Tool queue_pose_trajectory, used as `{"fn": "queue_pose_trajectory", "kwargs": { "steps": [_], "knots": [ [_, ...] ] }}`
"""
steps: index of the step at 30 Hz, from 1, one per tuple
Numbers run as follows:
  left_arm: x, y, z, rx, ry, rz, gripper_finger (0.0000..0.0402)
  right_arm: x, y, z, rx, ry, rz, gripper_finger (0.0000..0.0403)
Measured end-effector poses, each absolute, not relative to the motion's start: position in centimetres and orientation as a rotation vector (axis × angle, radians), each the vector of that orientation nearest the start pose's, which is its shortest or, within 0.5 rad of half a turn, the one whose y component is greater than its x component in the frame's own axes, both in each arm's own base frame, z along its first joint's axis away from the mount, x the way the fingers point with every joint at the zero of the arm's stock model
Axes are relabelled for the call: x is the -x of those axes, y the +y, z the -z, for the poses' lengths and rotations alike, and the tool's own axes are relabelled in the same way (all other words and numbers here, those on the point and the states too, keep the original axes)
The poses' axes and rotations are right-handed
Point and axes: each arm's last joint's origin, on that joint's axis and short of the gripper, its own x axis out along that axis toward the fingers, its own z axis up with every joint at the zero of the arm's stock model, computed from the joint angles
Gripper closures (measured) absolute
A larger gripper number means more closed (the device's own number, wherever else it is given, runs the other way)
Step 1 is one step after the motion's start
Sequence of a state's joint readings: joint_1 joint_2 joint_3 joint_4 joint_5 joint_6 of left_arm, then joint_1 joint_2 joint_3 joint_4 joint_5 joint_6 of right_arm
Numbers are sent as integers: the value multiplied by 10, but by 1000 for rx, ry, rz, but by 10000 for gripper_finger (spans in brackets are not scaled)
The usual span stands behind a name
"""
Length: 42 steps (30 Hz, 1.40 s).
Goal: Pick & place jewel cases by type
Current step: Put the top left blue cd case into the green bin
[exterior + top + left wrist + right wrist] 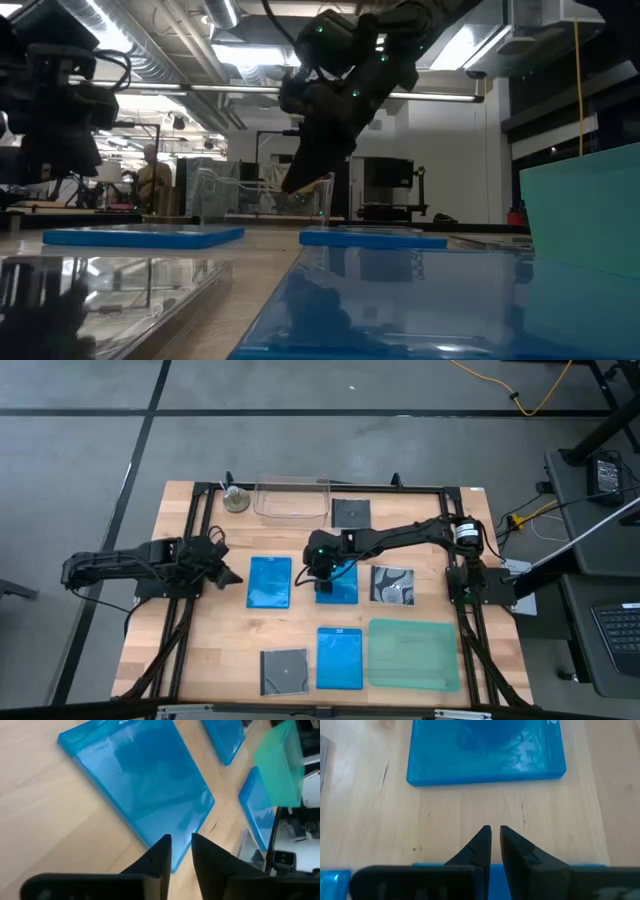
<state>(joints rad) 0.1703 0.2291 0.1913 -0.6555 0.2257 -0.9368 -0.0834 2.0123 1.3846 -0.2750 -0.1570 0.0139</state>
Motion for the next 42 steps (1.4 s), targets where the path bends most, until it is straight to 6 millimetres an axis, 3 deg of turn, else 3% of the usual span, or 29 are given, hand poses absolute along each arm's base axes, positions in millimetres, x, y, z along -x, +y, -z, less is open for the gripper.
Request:
{"fn": "queue_pose_trajectory", "kwargs": {
  "steps": [12, 18, 22, 30, 42],
  "knots": [
    [-88, 13, -149, 1039, 574, -408, 278, -440, -33, -146, -83, 891, -82, 357],
    [-97, 14, -155, 1070, 499, -386, 267, -464, -34, -147, -55, 930, -121, 357],
    [-100, 14, -152, 1094, 553, -400, 267, -475, -35, -151, -28, 944, -144, 357],
    [-114, 16, -172, 1064, 604, -413, 267, -477, -37, -153, -5, 938, -166, 357],
    [-130, 18, -144, 1134, 853, -555, 267, -477, -40, -153, -7, 938, -160, 357]
  ]
}}
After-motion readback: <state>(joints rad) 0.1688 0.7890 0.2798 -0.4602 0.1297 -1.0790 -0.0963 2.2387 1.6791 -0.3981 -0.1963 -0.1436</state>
